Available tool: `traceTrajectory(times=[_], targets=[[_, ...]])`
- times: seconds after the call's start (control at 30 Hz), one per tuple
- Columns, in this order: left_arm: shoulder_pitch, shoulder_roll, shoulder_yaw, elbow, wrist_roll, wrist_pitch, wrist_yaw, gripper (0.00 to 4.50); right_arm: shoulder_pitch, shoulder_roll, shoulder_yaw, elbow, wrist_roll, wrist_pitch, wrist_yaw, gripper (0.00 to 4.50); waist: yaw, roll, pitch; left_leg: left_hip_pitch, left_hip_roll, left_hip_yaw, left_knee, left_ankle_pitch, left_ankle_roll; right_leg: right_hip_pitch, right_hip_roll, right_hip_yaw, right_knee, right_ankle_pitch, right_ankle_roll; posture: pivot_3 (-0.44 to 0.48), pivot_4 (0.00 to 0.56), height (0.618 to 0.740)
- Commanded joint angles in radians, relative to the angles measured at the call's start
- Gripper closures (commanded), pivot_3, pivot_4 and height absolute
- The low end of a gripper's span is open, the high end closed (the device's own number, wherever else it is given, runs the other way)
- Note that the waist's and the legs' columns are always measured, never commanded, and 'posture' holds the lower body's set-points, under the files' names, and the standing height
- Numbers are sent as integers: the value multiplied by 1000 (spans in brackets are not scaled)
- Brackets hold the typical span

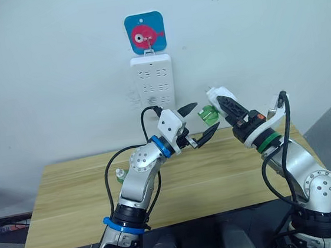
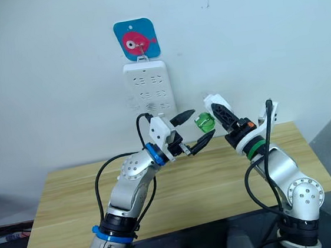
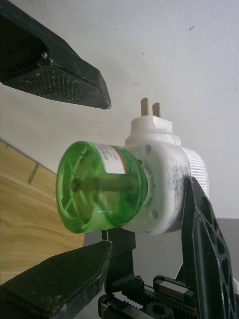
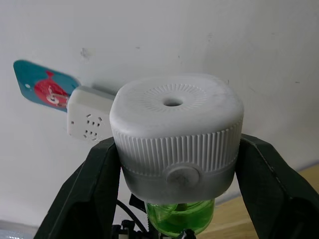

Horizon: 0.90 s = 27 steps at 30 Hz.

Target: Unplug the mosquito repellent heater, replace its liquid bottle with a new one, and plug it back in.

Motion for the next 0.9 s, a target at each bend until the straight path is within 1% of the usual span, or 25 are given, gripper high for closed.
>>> traceTrajectory(times=[0.03, 0.07, 0.13, 0.17, 0.53, 0.83, 0.9], targets=[[-8, -14, -8, -29, -10, -9, 5, 1141, 2, -14, 19, -60, 39, -47, 3, 1567, 0, 0, 0, 0, 0, 0, 0, 0, 0, 0, 0, 0, 0, 0, 0, -8, 189, 740], [-7, -15, -8, -29, -12, -8, 6, 1577, 3, -20, 25, -59, 42, -53, 3, 1567, 0, 0, 0, 0, 0, 0, 0, 0, 0, 0, 0, 0, 0, 0, 0, -8, 189, 740], [-7, -16, -9, -27, -13, -6, 7, 2181, 5, -31, 35, -60, 47, -68, 1, 1567, 0, 0, 0, 0, 0, 0, 0, 0, 0, 0, 0, 0, 0, 0, 0, -8, 189, 740], [-6, -16, -9, -25, -12, -8, 7, 2252, 7, -36, 41, -62, 51, -74, 1, 1567, 0, 0, 0, 0, 0, 0, 0, 0, 0, 0, 0, 0, -1, 0, 0, -8, 189, 740], [-19, -10, -1, -12, -9, -11, 8, 2252, 4, -76, 83, -70, 98, -120, 22, 1567, 1, 0, 1, 0, 0, 0, 0, 0, 0, 0, 1, 0, -1, 0, 0, -6, 194, 740], [-15, -5, -2, -21, -13, -7, 5, 2252, 14, -100, 107, -67, 96, -137, 21, 1567, 2, -1, 1, 0, 1, 0, 0, 0, 0, 1, 1, 0, -1, 0, 0, -4, 195, 740], [-16, -6, -2, -19, -14, -7, 5, 2252, 17, -103, 105, -63, 97, -142, 24, 827, 2, -1, 2, 0, 1, 0, 0, 0, 0, 1, 1, 0, -1, 0, 0, -4, 195, 740]])
